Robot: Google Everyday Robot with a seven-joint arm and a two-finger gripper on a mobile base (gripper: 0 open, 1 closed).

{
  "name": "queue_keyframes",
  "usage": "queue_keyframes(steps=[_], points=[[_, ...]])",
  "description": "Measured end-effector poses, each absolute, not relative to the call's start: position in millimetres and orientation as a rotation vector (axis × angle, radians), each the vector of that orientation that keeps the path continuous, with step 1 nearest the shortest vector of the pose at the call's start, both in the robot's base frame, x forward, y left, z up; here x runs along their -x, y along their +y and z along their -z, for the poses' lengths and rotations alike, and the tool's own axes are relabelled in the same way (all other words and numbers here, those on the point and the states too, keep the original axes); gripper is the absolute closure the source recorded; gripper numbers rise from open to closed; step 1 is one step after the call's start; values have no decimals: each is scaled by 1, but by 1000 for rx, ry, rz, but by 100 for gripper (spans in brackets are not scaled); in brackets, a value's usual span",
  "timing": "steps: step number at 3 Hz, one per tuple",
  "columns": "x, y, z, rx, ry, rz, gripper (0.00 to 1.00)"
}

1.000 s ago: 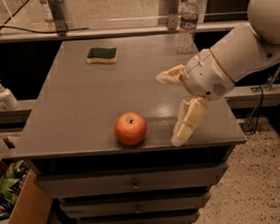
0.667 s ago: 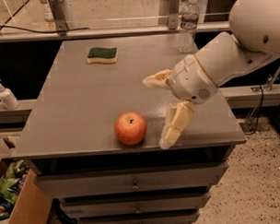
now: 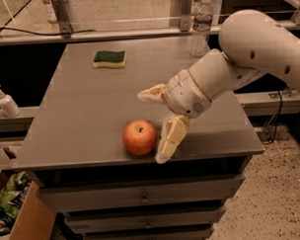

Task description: Move apple near sponge

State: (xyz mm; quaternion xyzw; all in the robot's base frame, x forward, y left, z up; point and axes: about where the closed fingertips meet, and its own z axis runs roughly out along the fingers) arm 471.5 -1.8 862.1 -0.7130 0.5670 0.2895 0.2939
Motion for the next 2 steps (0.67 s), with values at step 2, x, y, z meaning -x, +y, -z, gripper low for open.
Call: queue_keyframes(steps=[2], points=[[-474, 16, -843, 1897, 1502, -836, 49]])
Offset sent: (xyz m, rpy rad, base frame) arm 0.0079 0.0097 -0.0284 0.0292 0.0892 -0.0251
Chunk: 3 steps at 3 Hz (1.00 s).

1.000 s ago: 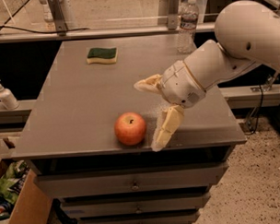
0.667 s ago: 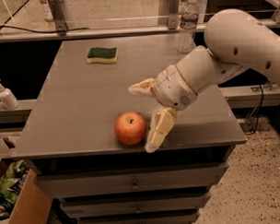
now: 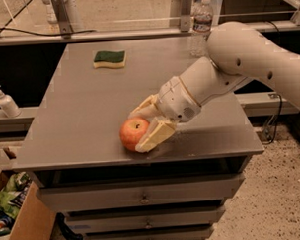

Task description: Move apple near sponge

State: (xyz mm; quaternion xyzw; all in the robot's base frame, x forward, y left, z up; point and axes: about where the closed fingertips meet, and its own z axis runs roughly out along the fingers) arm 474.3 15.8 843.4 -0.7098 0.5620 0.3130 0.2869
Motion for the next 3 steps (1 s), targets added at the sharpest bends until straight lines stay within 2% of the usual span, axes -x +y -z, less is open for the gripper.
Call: queue_keyframes(steps=[1, 2, 3], points=[[-476, 14, -839, 1874, 1529, -855, 72], [-504, -10, -862, 1770, 1589, -823, 95], [-546, -46, -900, 1625, 1658, -754, 100]])
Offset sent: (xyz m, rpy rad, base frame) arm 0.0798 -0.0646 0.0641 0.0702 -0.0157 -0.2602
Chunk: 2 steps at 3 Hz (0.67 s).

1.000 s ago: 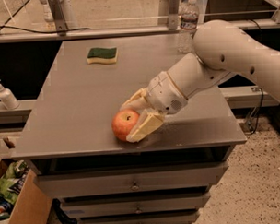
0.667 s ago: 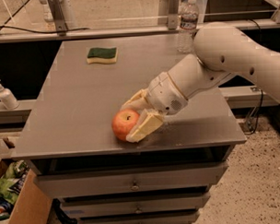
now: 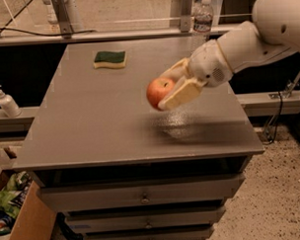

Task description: Move apple near sponge

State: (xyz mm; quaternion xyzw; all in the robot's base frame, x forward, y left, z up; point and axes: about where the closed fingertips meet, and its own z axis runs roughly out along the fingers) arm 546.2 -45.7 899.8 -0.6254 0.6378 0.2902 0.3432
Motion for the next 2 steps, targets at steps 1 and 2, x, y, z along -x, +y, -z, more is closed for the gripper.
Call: queue_keyframes(steps=[1, 2], points=[[-554, -50, -916, 1607, 1644, -723, 100], [-554, -49, -916, 1606, 1642, -724, 100]])
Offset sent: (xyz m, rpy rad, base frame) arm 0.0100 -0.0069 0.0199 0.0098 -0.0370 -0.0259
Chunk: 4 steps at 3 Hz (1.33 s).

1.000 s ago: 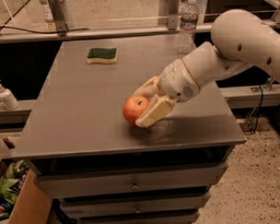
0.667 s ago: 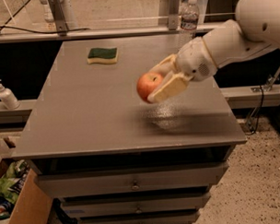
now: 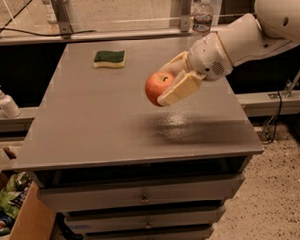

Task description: Move apple near sponge

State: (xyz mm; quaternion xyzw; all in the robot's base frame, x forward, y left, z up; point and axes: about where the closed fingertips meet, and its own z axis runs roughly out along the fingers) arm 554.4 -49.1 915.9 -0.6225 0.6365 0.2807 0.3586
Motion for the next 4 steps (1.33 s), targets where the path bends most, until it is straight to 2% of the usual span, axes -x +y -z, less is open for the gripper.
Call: queue_keyframes(steps=[2, 4], points=[[-628, -7, -941, 1515, 1554, -708, 100], [-710, 34, -938, 1351, 1650, -568, 100]])
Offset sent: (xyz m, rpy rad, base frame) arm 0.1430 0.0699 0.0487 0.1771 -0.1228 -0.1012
